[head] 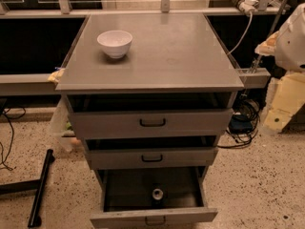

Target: Pick pepsi can from bottom drawer and place on counter

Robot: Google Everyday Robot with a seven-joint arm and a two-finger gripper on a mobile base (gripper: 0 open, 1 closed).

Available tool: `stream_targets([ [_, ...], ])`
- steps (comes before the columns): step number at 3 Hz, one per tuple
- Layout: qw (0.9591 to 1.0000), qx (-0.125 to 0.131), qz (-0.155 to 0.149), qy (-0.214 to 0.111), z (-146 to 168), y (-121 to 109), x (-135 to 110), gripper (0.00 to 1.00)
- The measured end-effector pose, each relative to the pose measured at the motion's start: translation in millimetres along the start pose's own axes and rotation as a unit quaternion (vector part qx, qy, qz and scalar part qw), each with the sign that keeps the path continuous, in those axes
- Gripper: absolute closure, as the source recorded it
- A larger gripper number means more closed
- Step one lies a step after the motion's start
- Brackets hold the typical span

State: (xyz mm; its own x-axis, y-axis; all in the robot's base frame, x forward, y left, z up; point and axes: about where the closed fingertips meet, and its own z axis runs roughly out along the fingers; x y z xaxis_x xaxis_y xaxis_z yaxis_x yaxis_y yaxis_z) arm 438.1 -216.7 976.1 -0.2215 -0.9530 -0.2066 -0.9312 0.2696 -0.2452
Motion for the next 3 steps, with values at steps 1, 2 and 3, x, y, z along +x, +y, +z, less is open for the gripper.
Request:
stream_targets([
  [1,1.0,0.0,0.0,0.0,0.0,0.0,0.0,0.0],
  [2,1.0,0.0,0.0,0.0,0.0,0.0,0.0,0.18],
  [3,0.9998,-0.004,-0.006,-0.017,28.8,5.5,-1.9,0.41],
])
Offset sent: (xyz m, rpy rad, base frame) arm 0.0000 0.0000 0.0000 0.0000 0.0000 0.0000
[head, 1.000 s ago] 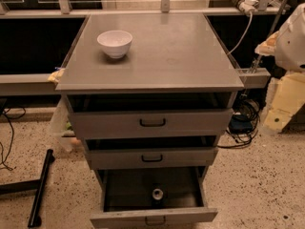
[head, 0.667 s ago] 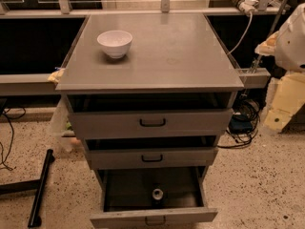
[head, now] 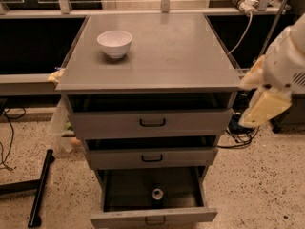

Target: Pick pepsi can from bottom drawer and place on counter

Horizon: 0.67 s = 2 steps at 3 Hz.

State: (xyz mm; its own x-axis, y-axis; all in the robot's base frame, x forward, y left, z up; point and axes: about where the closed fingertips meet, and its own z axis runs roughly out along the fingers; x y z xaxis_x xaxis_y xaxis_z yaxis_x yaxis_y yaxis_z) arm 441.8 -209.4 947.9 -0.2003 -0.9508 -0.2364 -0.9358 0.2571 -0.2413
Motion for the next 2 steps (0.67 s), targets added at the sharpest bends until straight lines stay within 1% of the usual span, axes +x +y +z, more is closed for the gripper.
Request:
stream_targets([
  [1,0.9977,-0.042,-0.01,-0.052,83.4,30.5,-4.3,0.65],
  [2,0.9916,-0.088,-0.013,-0.094,178.2,66.1,-10.3,0.88],
])
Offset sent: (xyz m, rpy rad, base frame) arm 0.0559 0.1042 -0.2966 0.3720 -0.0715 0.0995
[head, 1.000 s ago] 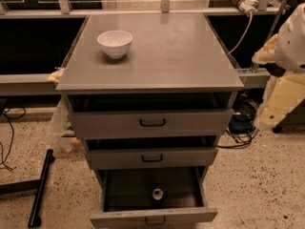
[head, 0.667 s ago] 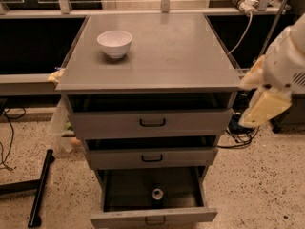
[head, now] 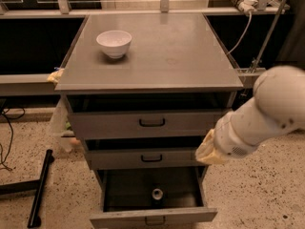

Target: Pick pepsi can from bottom drawer and place on counter

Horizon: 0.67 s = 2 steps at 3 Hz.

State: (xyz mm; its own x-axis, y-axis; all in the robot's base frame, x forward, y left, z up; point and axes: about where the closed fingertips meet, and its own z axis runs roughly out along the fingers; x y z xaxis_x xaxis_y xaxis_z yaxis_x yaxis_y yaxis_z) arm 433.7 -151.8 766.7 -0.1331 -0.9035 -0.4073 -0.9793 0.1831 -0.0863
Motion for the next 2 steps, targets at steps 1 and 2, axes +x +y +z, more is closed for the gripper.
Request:
stream_targets([
  [1,0.9996,-0.011,0.003,-0.026,82.2,0.7,3.8,1.0],
  [2,0.9989,0.024,0.007,-0.04,86.5,-18.3,-0.7,1.0],
])
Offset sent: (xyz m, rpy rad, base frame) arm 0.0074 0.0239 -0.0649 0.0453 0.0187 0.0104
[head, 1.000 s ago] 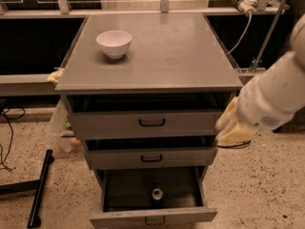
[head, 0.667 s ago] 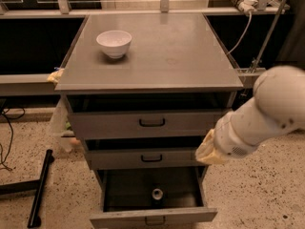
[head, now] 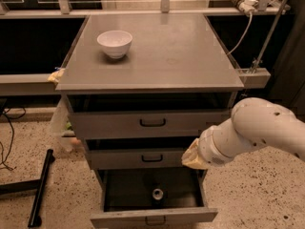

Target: Pick pepsi can from bottom drawer and place on counter

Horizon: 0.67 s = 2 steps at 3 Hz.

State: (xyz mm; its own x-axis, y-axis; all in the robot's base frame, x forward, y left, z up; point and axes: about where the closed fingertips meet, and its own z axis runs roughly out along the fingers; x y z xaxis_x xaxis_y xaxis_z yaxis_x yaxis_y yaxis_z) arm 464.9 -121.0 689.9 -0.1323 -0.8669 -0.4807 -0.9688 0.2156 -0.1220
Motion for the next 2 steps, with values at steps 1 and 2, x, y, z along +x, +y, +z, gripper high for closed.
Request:
stream_targets([
  [1,0.9999,0.0,-0.012,-0.003,27.6,7.4,22.7,1.0],
  [2,0.9989,0.006,-0.036,-0.03,92.6,1.1,59.0,1.0],
])
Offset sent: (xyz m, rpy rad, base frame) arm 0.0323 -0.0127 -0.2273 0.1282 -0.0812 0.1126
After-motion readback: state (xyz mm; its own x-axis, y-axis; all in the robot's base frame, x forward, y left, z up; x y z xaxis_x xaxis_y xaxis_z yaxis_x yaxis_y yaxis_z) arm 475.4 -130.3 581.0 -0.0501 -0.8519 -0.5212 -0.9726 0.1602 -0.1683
